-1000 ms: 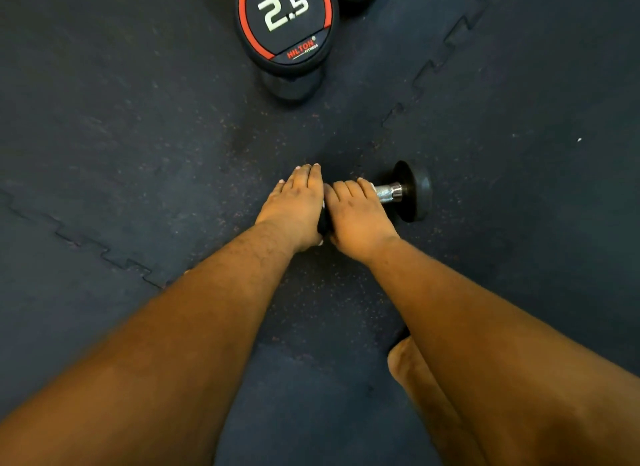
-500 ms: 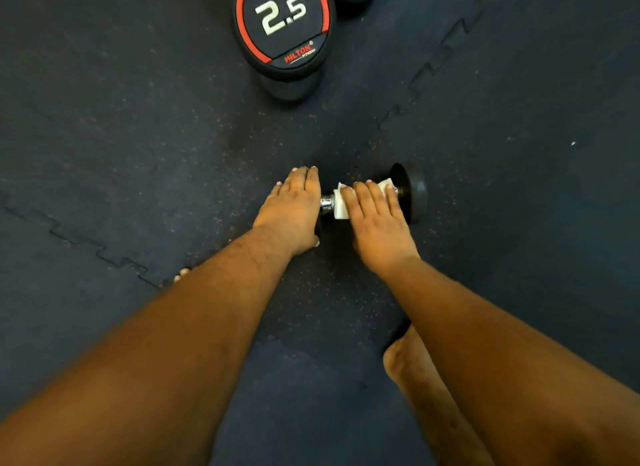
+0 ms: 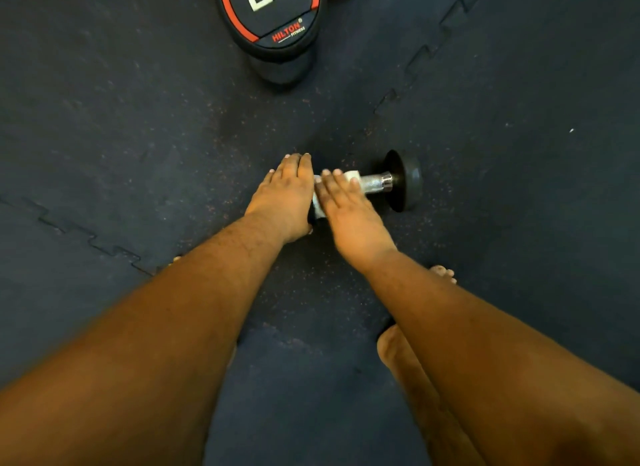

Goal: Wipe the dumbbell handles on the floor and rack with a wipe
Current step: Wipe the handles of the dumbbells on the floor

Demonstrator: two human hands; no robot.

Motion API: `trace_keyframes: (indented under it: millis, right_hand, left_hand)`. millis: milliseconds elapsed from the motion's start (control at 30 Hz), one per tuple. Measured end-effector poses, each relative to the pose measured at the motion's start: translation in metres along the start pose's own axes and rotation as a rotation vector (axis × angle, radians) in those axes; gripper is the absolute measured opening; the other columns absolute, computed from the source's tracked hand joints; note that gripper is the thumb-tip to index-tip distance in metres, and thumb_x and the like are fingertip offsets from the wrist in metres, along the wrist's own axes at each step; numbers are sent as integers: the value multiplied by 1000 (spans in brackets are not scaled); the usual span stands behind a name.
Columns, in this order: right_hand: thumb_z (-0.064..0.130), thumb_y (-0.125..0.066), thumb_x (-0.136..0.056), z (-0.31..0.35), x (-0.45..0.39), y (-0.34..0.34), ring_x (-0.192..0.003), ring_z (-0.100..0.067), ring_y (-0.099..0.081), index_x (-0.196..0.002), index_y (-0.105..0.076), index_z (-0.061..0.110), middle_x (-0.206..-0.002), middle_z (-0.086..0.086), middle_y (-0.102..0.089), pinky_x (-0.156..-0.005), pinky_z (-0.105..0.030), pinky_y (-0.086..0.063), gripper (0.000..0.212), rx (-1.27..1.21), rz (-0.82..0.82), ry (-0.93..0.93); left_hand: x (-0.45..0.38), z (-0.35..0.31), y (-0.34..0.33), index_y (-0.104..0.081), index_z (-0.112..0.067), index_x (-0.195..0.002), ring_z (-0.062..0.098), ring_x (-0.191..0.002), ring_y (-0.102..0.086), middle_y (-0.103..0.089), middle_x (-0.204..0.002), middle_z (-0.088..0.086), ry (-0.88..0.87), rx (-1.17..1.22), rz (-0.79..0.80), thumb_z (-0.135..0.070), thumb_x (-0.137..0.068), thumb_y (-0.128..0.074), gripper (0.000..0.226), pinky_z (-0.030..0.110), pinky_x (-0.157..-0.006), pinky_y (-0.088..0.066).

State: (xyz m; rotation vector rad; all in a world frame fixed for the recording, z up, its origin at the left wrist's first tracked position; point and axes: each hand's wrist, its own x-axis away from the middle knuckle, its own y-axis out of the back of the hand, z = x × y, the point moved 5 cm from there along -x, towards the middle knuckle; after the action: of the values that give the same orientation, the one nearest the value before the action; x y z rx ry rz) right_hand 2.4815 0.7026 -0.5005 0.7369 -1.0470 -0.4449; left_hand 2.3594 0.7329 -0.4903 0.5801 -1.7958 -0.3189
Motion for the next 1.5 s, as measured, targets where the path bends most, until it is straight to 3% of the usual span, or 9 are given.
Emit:
trace_keyframes:
  millis: [133, 267, 533, 733, 867, 1033, 1167, 1333, 1500]
  right_hand:
    - [-4, -45, -96, 6, 35, -7, -154, -16, -12, -157, -32, 14, -166, -6, -24, -122, -24, -10, 65, -388, -148, -21]
    - [8, -48, -96, -14, 56, -43, -101, -17, -68, -128, -67, 26, -117, -3, -71, -94, -29, -56, 40, -1174, -370, -799]
    - [-11, -43, -93, -3, -14, -27, -85, -23, -63, -98, -61, 13, -90, -8, -64, -85, -41, -54, 30, -2257, -764, -1167]
    - [12, -60, -96, -33, -12, -16, -83, -16, -61, -90, -62, 14, -86, -2, -63, -87, -33, -50, 6, -2496, -917, -1110]
    - [17, -65, -96, -5, -20, -24, -90, -23, -66, -107, -64, 10, -91, -8, -67, -96, -43, -54, 13, -2363, -557, -1114]
    - [24, -60, -100, -31, -20, -17, -77, -18, -64, -90, -62, 15, -86, -4, -62, -82, -38, -58, 13, -2516, -852, -1084]
    - [29, -64, -98, 3, -17, -25, -102, -27, -68, -112, -65, 10, -105, -12, -69, -100, -45, -54, 23, -2348, -460, -1069]
    - [21, -63, -99, -24, -11, -16, -105, -22, -70, -119, -66, 9, -116, -10, -72, -97, -41, -55, 23, -2457, -795, -1118]
    - [14, -49, -106, 25, -5, -25, -92, -23, -71, -115, -64, 8, -100, -12, -73, -90, -41, -58, 18, -2124, -351, -1117]
  left_hand:
    - [-1, -1, 7, 1, -7, -160, 29, -156, -9, -8, -168, 14, -9, 6, 18, -28, -68, -93, 133, 46, -127, -16]
    - [0, -2, 6, 3, -6, -160, 29, -156, -9, -5, -168, 14, 12, 0, 30, -30, -69, -93, 134, 45, -127, -16]
    - [3, -2, -2, 2, -5, -160, 31, -156, -9, -6, -167, 15, 9, -36, -21, -31, -71, -92, 132, 43, -127, -13]
    - [4, -3, -4, 1, -5, -160, 30, -156, -9, -6, -167, 15, 13, -35, -34, -30, -71, -92, 132, 44, -127, -13]
    - [3, -3, -4, 2, -5, -160, 30, -156, -7, -5, -167, 15, 15, -31, -30, -29, -71, -91, 131, 45, -127, -14]
    - [2, -1, -4, 0, -6, -160, 30, -156, -11, -7, -167, 14, 13, -26, -32, -30, -70, -92, 131, 45, -127, -15]
    - [3, -3, -3, 0, -5, -160, 30, -156, -10, -7, -167, 15, 11, -21, -32, -28, -71, -91, 130, 44, -127, -14]
    - [1, -1, -3, 0, -6, -160, 30, -155, -13, -7, -167, 14, 20, -8, -19, -29, -70, -92, 131, 44, -127, -14]
    - [0, -1, -1, 0, -5, -160, 30, -156, -11, -7, -167, 15, 6, 6, -18, -25, -73, -88, 126, 43, -127, -13]
